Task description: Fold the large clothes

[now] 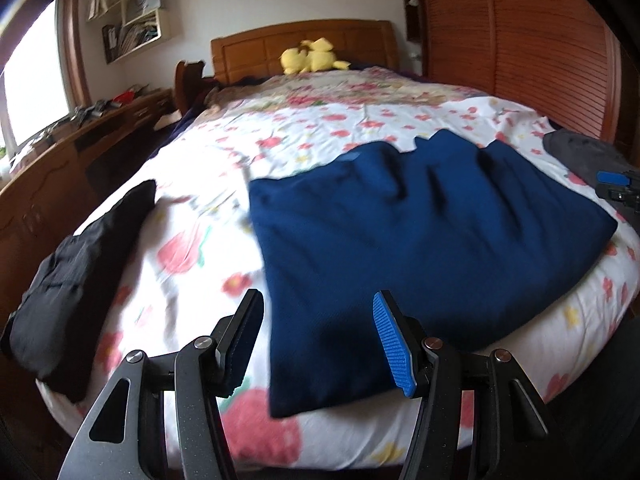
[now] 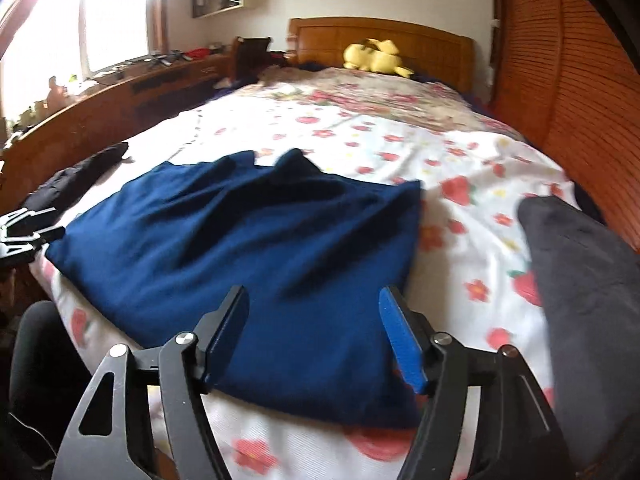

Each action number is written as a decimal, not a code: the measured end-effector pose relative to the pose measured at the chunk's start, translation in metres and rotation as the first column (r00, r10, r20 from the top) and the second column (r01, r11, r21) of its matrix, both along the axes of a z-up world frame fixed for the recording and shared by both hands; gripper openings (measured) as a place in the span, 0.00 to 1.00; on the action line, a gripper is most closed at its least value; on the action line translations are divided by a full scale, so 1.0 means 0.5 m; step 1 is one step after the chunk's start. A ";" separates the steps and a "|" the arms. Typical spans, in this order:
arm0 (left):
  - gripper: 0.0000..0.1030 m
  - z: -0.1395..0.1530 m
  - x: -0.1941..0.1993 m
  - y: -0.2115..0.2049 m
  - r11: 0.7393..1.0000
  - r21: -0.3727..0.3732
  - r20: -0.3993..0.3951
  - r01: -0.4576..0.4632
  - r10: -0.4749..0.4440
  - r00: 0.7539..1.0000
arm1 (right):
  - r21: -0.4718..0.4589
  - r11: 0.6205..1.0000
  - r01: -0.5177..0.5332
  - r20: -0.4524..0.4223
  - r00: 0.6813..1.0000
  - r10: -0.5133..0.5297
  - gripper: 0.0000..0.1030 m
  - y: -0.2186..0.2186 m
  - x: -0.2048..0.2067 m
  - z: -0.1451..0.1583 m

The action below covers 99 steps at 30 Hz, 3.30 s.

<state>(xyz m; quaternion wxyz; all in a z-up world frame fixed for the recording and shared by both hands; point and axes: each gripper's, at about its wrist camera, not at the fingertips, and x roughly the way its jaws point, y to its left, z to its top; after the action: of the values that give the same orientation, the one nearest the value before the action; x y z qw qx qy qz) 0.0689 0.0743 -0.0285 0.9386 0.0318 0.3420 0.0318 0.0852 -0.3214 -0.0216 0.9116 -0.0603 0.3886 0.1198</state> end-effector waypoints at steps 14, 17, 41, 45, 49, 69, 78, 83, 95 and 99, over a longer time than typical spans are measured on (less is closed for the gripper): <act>0.58 -0.037 -0.007 0.013 0.996 -0.070 -0.098 -0.055 0.048 0.994 | -0.025 0.989 -0.144 -0.144 0.980 0.139 0.67 0.122 0.052 -0.142; 0.59 -0.036 -0.004 0.020 0.991 -0.114 -0.102 -0.074 0.062 0.993 | -0.012 0.989 -0.145 -0.145 0.979 0.142 0.67 0.117 0.051 -0.143; 0.12 0.108 0.029 -0.065 0.988 -0.153 0.018 -0.008 0.011 1.000 | 0.004 0.993 -0.116 -0.101 0.988 0.115 0.67 0.057 0.035 -0.112; 0.11 0.196 0.059 -0.153 0.991 -0.104 0.098 0.084 -0.074 0.992 | 0.020 0.997 -0.080 -0.072 0.994 0.081 0.67 0.007 0.024 -0.086; 0.11 0.241 0.098 -0.269 0.979 -0.058 0.138 0.198 -0.188 0.972 | 0.044 0.999 -0.030 -0.044 0.999 0.032 0.67 -0.058 0.005 -0.062; 0.35 0.214 0.232 -0.480 0.909 -0.010 0.099 0.417 -0.414 0.905 | 0.123 0.991 0.049 -0.084 0.996 -0.039 0.67 -0.201 -0.089 -0.067; 0.46 0.198 0.161 -0.478 0.925 0.010 0.104 0.379 -0.378 0.920 | 0.165 0.986 0.012 -0.016 1.000 -0.009 0.67 -0.188 -0.102 -0.019; 0.48 0.178 0.148 -0.448 0.938 -0.010 0.099 0.348 -0.345 0.933 | 0.184 0.982 -0.033 0.021 0.999 0.030 0.67 -0.151 -0.099 0.009; 0.48 0.139 0.159 -0.403 0.954 -0.058 0.070 0.294 -0.290 0.954 | 0.220 0.974 -0.057 -0.066 0.995 0.074 0.67 -0.075 -0.015 -0.047; 0.48 0.136 0.162 -0.393 0.957 -0.075 0.066 0.281 -0.276 0.959 | 0.246 0.967 -0.068 -0.086 0.992 0.092 0.49 -0.063 0.003 -0.065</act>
<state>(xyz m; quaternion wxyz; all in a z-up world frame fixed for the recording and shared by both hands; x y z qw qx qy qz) 0.1500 -0.1223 0.0393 0.9432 0.0394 0.3094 -0.1143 0.0866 -0.3531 -0.0543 0.8867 0.0415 0.4118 0.2058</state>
